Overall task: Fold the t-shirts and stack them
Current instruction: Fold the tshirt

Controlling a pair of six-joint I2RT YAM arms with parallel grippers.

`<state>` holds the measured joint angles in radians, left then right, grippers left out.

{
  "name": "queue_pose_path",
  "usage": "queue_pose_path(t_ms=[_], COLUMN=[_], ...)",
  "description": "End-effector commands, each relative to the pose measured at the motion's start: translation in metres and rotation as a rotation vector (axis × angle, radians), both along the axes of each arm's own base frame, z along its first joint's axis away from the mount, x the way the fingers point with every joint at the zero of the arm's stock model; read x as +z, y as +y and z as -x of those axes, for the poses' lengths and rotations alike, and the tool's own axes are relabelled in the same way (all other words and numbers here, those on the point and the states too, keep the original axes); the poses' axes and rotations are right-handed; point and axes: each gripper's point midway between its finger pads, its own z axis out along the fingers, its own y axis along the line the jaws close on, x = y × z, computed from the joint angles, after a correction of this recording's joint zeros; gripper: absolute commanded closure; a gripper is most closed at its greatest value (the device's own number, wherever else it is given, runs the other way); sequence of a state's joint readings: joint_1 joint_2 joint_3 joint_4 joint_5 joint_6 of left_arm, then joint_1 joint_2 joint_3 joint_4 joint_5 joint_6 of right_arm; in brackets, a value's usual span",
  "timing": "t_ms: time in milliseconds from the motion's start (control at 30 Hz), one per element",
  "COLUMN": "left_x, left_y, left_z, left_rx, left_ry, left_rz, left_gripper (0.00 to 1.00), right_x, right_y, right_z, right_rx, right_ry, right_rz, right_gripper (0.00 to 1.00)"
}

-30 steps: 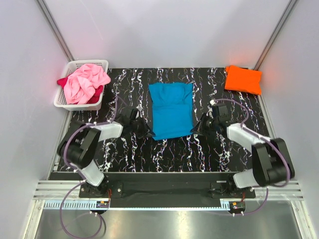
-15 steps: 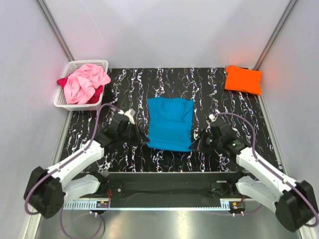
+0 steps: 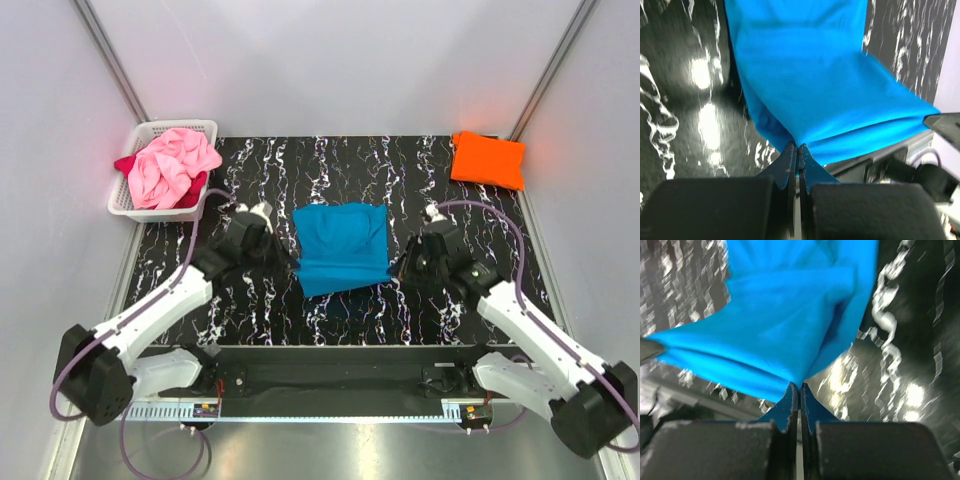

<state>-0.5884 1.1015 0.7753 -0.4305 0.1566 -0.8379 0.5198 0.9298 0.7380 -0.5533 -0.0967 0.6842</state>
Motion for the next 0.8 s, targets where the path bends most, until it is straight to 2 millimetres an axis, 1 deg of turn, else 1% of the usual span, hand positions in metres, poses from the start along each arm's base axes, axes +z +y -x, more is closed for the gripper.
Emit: queue_pose_path(t_ms=[0,33,67,100,133,167,200,233,267,300,333,367,400,433,467,500,533,567,600,633,667,700,733,767], left_x=[0.022,0.015,0.028,0.028,0.029,0.029,0.029,0.028,0.025,0.024,0.022,0.026,0.015,0.014,0.018,0.008,0.007,0.010,0.001,-0.001,0.006,0.006,-0.001,0.005], left_y=[0.014,0.015,0.010,0.008,0.005,-0.001,-0.002,-0.003,-0.006,-0.006,-0.007,-0.008,-0.005,-0.004,0.000,0.001,0.004,0.008,0.010,0.012,0.015,0.017,0.019,0.021], left_z=[-0.036,-0.046,-0.056,-0.062,-0.069,-0.080,-0.086,-0.092,-0.102,-0.108,-0.114,-0.121,-0.128,-0.134,-0.144,-0.150,-0.156,-0.168,-0.175,-0.181,-0.192,-0.197,-0.203,-0.211], left_rx=[0.102,0.121,0.124,0.120,0.121,0.117,0.121,0.129,0.130,0.138,0.140,0.148,0.157,0.165,0.183,0.190,0.197,0.212,0.216,0.221,0.233,0.244,0.248,0.255], left_ry=[-0.091,-0.084,-0.107,-0.109,-0.110,-0.110,-0.109,-0.113,-0.103,-0.101,-0.095,-0.103,-0.080,-0.079,-0.088,-0.069,-0.066,-0.075,-0.055,-0.051,-0.068,-0.067,-0.055,-0.067], left_rz=[-0.099,-0.135,-0.129,-0.142,-0.150,-0.162,-0.172,-0.185,-0.203,-0.210,-0.216,-0.216,-0.237,-0.240,-0.239,-0.254,-0.255,-0.253,-0.267,-0.271,-0.268,-0.272,-0.286,-0.284], left_gripper=[1.00,1.00,1.00,1.00,1.00,1.00,1.00,1.00,1.00,1.00,1.00,1.00,1.00,1.00,1.00,1.00,1.00,1.00,1.00,1.00,1.00,1.00,1.00,1.00], right_x=[0.007,0.007,0.008,0.010,0.009,0.009,0.011,0.010,0.011,0.012,0.014,0.014,0.015,0.014,0.014,0.015,0.013,0.012,0.009,0.008,0.006,0.000,-0.001,-0.003], right_y=[-0.025,-0.022,-0.021,-0.019,-0.016,-0.015,-0.014,-0.014,-0.013,-0.015,-0.016,-0.015,-0.017,-0.016,-0.019,-0.019,-0.018,-0.019,-0.017,-0.017,-0.012,-0.009,-0.006,-0.004], right_z=[-0.039,-0.050,-0.058,-0.068,-0.080,-0.088,-0.099,-0.114,-0.124,-0.143,-0.154,-0.163,-0.175,-0.191,-0.202,-0.212,-0.227,-0.236,-0.249,-0.257,-0.262,-0.275,-0.280,-0.285], right_rx=[-0.085,-0.085,-0.093,-0.092,-0.093,-0.097,-0.092,-0.103,-0.102,-0.115,-0.120,-0.111,-0.115,-0.114,-0.117,-0.111,-0.114,-0.110,-0.105,-0.107,-0.086,-0.074,-0.066,-0.057], right_ry=[-0.115,-0.116,-0.130,-0.154,-0.153,-0.162,-0.183,-0.176,-0.178,-0.191,-0.198,-0.199,-0.209,-0.210,-0.207,-0.219,-0.218,-0.215,-0.218,-0.224,-0.222,-0.220,-0.222,-0.221], right_rz=[0.190,0.205,0.219,0.228,0.241,0.250,0.261,0.272,0.266,0.266,0.260,0.246,0.246,0.247,0.241,0.242,0.240,0.231,0.228,0.232,0.211,0.211,0.206,0.200], right_gripper=[1.00,1.00,1.00,1.00,1.00,1.00,1.00,1.00,1.00,1.00,1.00,1.00,1.00,1.00,1.00,1.00,1.00,1.00,1.00,1.00,1.00,1.00,1.00,1.00])
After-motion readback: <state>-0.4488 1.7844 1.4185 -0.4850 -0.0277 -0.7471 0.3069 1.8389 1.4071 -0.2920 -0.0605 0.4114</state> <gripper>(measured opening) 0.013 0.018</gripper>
